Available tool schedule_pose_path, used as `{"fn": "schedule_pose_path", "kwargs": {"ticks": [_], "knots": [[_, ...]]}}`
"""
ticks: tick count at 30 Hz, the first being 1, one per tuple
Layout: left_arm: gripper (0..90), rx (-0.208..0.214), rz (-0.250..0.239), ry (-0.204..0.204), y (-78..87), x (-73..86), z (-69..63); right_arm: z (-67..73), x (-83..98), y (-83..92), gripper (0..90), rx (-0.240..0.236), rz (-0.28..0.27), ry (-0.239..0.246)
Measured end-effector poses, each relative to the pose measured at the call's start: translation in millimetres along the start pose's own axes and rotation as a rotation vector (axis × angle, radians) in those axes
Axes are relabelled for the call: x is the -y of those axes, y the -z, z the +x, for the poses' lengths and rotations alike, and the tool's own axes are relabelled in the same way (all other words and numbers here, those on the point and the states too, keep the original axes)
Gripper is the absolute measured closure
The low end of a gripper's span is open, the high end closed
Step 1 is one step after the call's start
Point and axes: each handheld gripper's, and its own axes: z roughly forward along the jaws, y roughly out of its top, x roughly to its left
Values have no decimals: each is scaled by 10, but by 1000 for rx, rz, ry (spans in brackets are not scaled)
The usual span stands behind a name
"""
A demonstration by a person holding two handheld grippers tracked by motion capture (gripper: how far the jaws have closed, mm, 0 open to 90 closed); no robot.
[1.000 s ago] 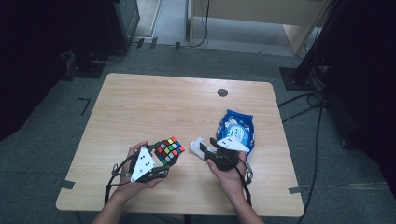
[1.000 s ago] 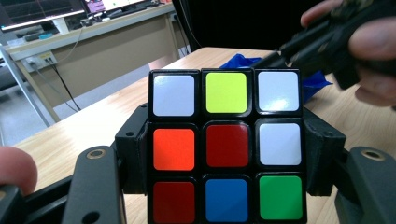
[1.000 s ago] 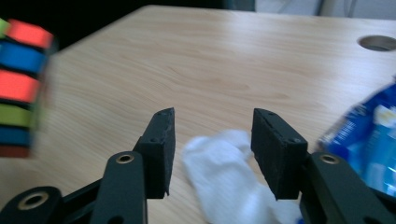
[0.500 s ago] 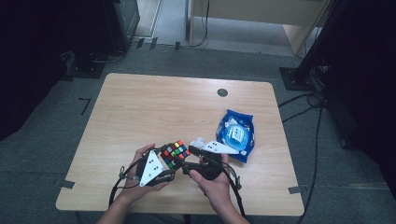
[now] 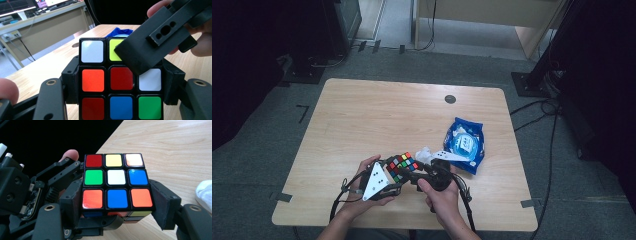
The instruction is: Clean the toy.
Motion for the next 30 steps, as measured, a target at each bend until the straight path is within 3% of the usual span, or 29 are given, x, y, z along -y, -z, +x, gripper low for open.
{"fn": "schedule_pose_path", "kwargs": {"ticks": [2, 6, 7, 10, 12, 16, 21, 30], "knots": [[335, 12, -1, 4, 2, -1, 8, -17, -14, 10, 346, -9, 8, -6], [332, 40, -3, -21, 52, 38, 59, -69, -99, 111, 347, 25, -31, 4], [332, 35, 19, -48, 63, 76, 82, -84, -128, 151, 347, 40, -47, 6], [353, 4, 46, -70, 47, 111, 96, -112, -178, 226, 347, 66, -75, 12], [355, -2, 53, -68, 34, 129, 108, -132, -209, 262, 347, 40, -65, 1], [358, -17, 49, -73, 19, 117, 88, -86, -198, 228, 347, 35, -32, 30], [293, -36, 68, -96, 10, 112, 51, -55, -180, 185, 346, 24, -5, 43], [214, -18, 46, -133, -31, 42, -92, -55, -162, 132, 344, 11, 14, 32]]}}
